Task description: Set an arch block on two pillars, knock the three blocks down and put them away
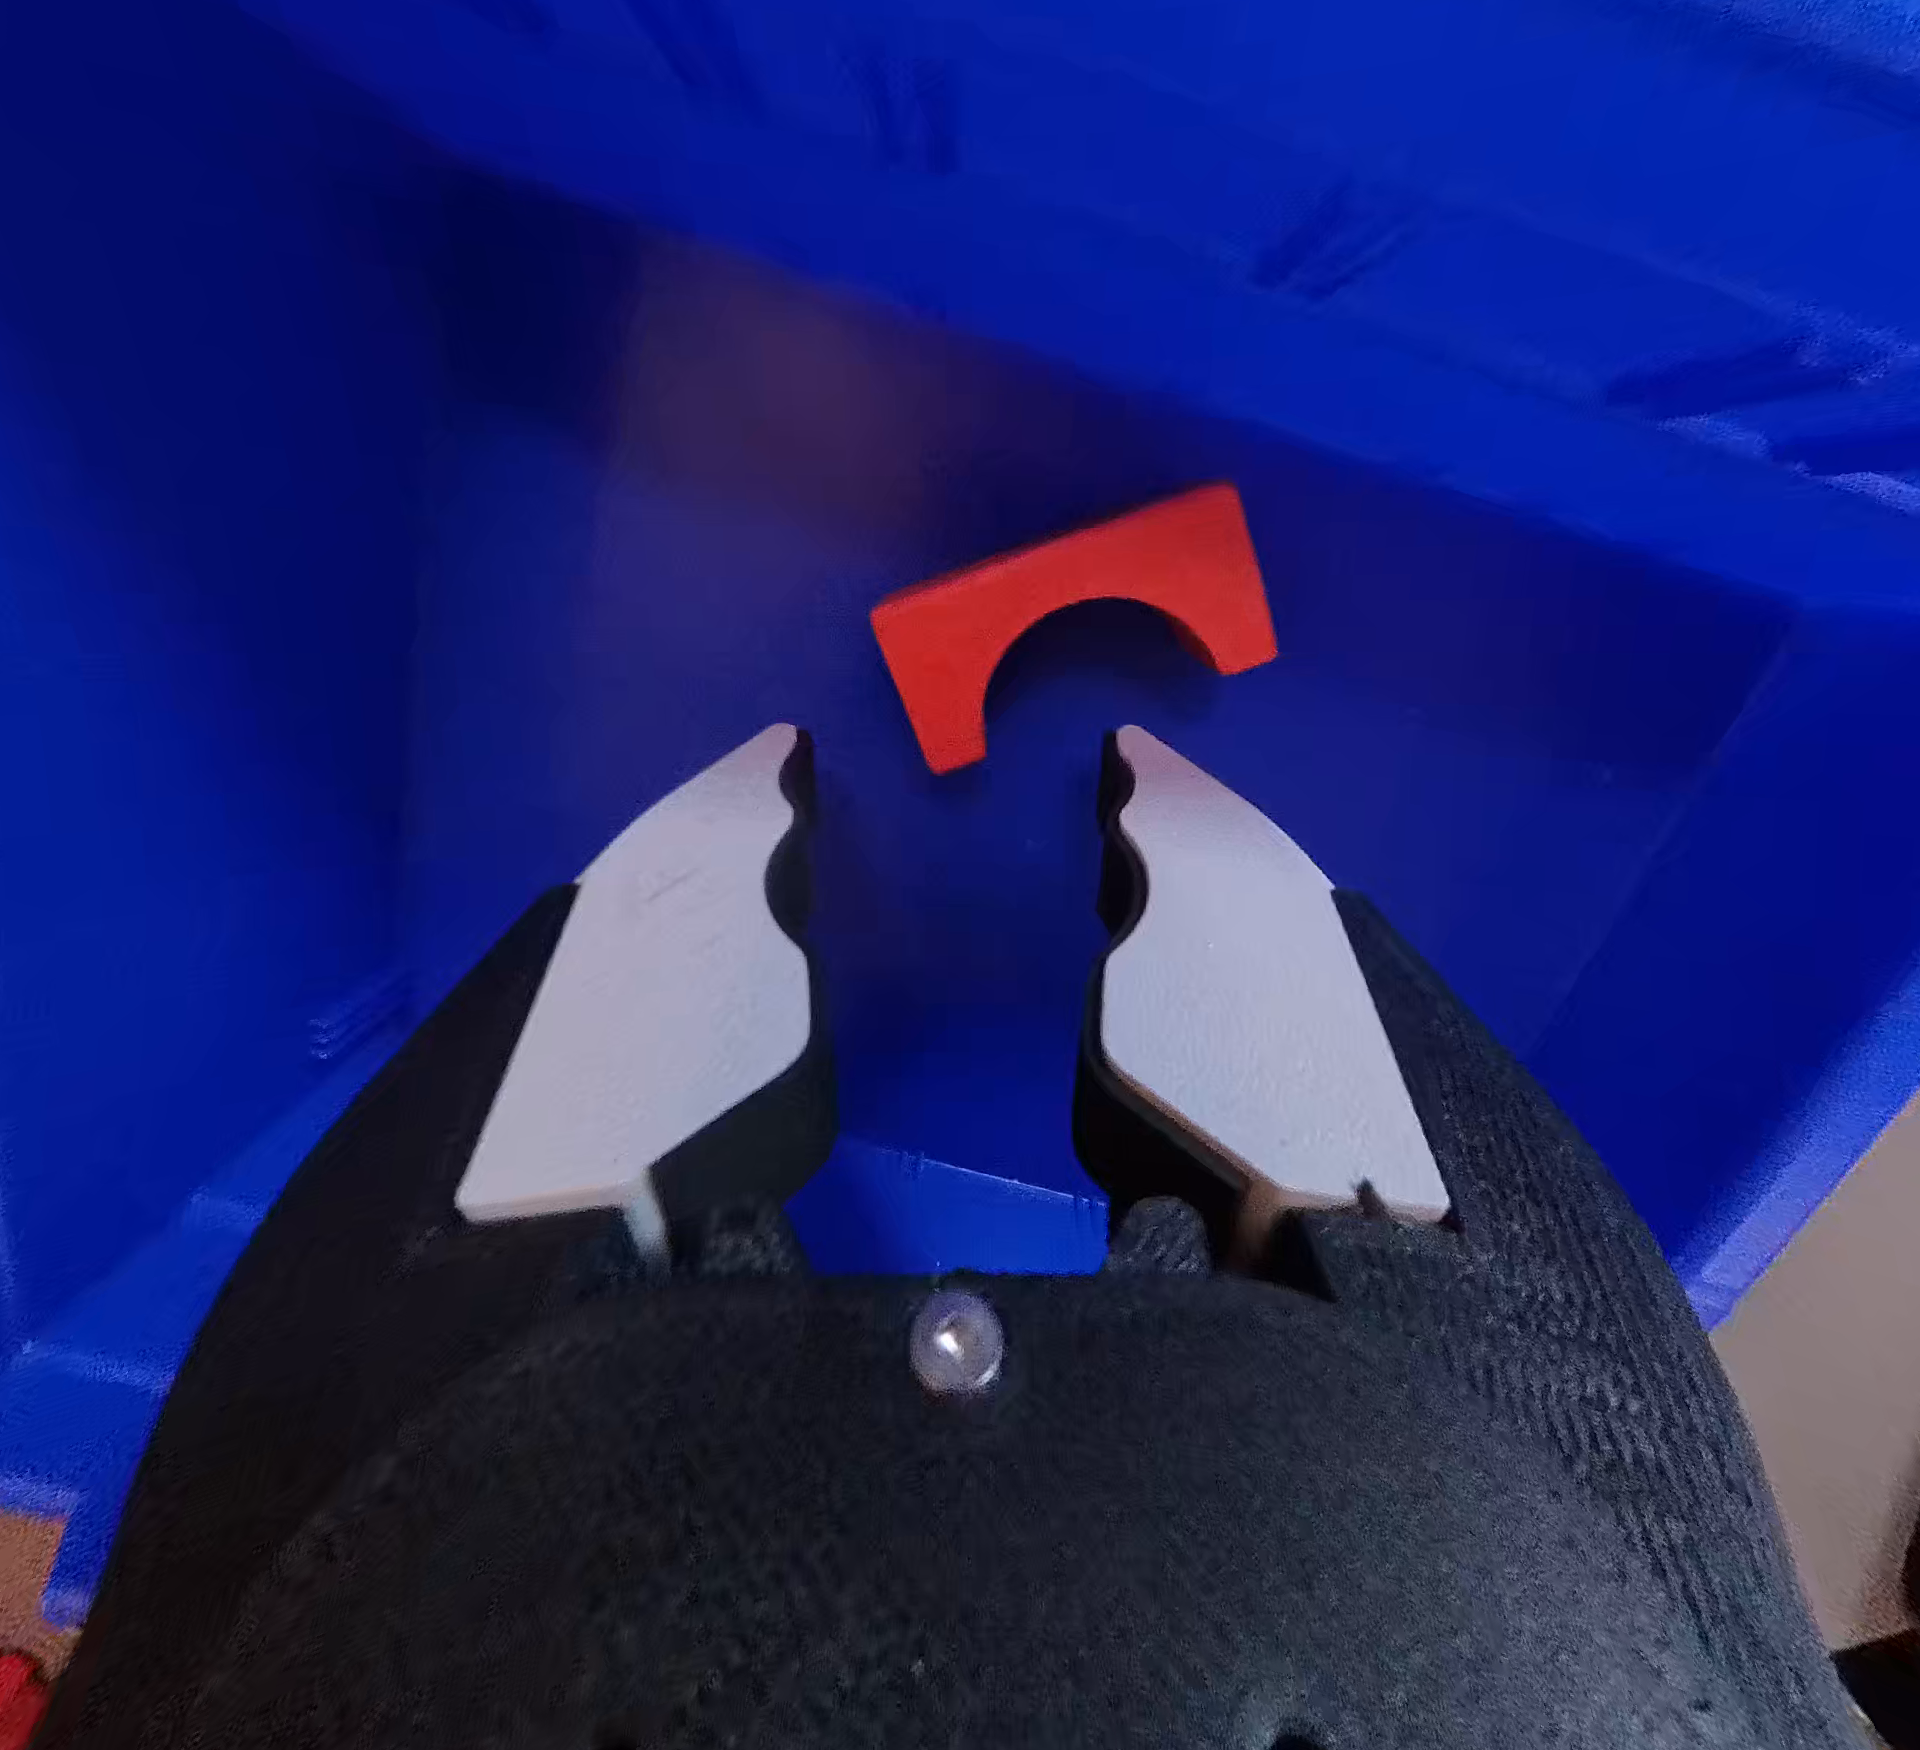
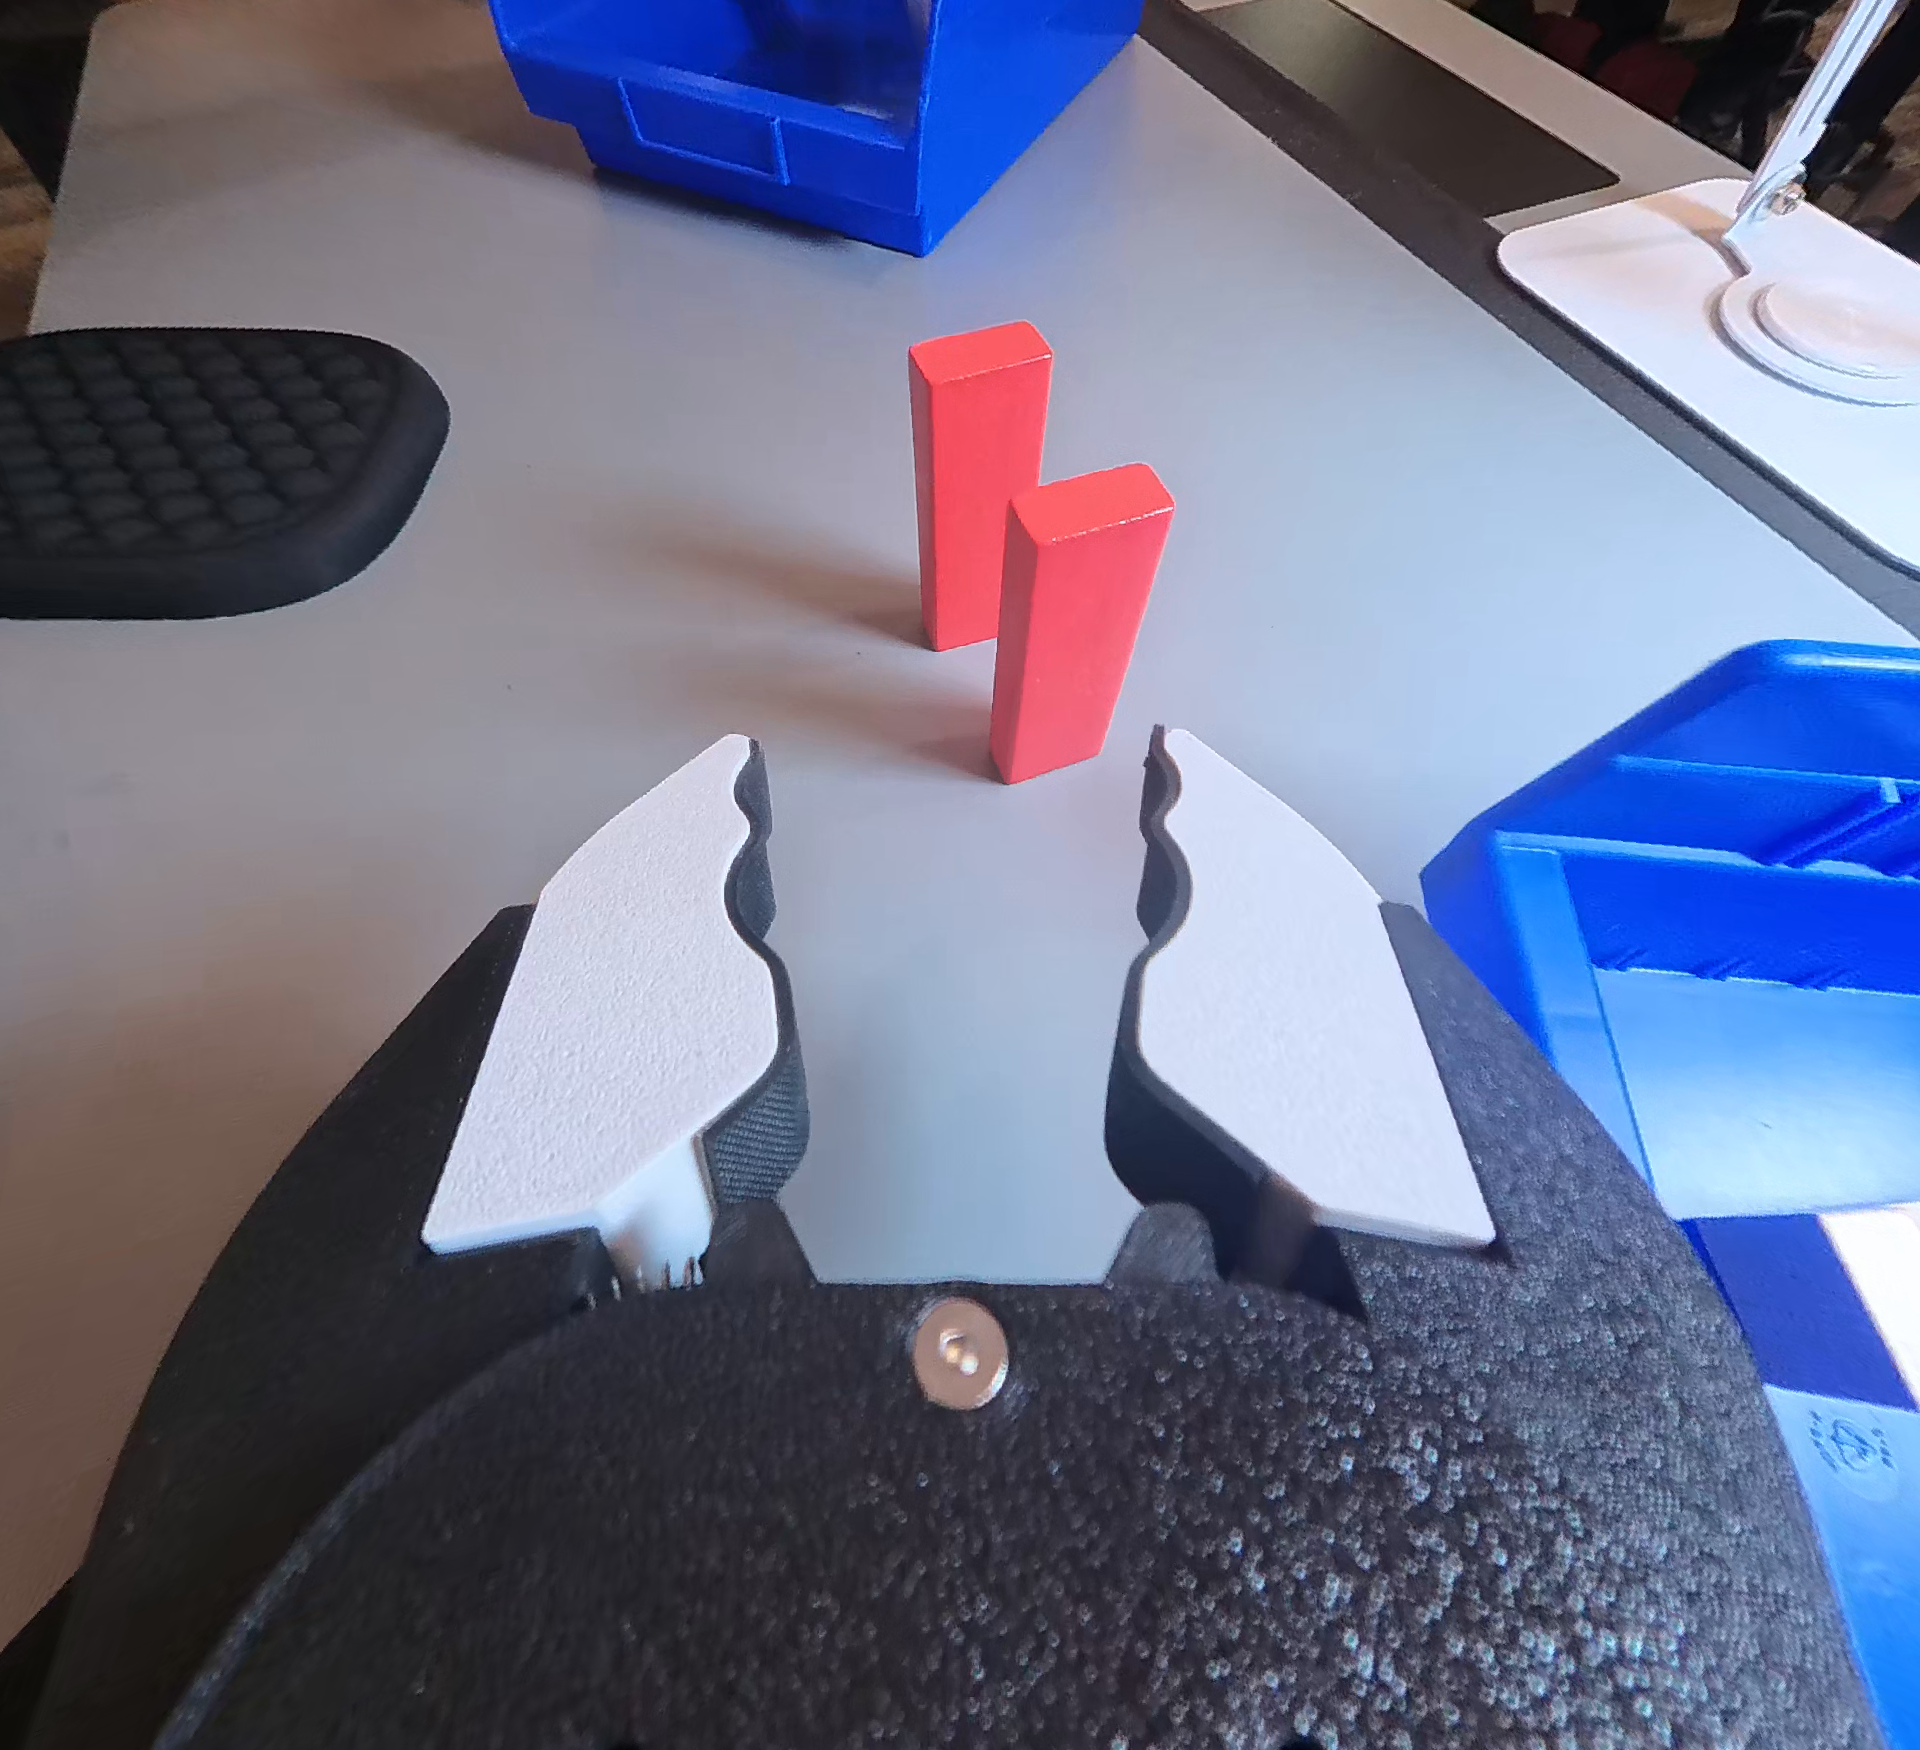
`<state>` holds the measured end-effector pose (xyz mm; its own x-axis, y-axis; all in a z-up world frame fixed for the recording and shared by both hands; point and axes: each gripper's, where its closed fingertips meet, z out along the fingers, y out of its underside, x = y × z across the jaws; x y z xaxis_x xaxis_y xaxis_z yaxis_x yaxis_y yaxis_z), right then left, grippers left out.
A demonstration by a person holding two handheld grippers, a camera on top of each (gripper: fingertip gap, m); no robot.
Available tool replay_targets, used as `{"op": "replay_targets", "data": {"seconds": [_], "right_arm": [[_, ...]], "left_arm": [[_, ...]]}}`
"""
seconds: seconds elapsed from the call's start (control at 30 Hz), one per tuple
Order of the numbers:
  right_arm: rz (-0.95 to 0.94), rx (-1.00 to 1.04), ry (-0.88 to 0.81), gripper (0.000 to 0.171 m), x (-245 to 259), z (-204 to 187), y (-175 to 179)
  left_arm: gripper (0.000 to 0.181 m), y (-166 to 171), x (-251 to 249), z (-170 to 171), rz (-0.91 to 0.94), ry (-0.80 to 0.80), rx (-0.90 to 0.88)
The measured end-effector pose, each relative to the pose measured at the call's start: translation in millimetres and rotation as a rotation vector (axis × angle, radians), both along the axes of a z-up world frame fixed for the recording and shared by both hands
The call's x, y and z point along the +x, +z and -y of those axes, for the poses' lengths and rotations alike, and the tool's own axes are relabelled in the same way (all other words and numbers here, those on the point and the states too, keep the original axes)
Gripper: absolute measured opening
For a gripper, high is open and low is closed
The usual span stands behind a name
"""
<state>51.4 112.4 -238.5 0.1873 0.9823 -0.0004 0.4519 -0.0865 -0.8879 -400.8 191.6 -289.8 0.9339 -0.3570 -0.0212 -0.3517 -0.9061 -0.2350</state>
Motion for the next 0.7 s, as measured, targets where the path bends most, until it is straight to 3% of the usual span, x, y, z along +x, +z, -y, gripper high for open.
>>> {"op": "replay_targets", "data": {"seconds": [0.07, 0.1, 0.23, 0.37, 0.5, 0.7], "right_arm": [[0.004, 0.0, -0.001, 0.069, 0.9, -0.5, -0.8], [0.005, 0.001, -0.002, 0.069, 1.1, -0.8, -1.0], [-0.002, 0.008, -0.004, 0.069, 1.1, -0.9, 0.8], [-0.046, 0.016, -0.008, 0.065, -1.9, 0.2, 9.9], [-0.153, 0.017, -0.008, 0.063, -11.7, 9.5, 33.4], [-0.402, -0.072, -0.05, 0.062, -43.5, 43.6, 80.9]], "left_arm": [[0.036, -6.3, -1.6, -1.8, 0.022, 0.01, -0.024], [0.014, -6.2, -1.9, -4.2, 0.023, 0.002, -0.013], [0.013, 24.9, 3.1, -15.3, -0.043, -0.085, 0.141], [0.013, 107.2, 42.7, -17.9, -0.028, -0.186, 0.509], [0.013, 173.8, 112.9, 11.7, -0.085, -0.312, 0.879], [0.012, 188.2, 254.0, 77.1, 0.029, -0.49, 1.172]]}}
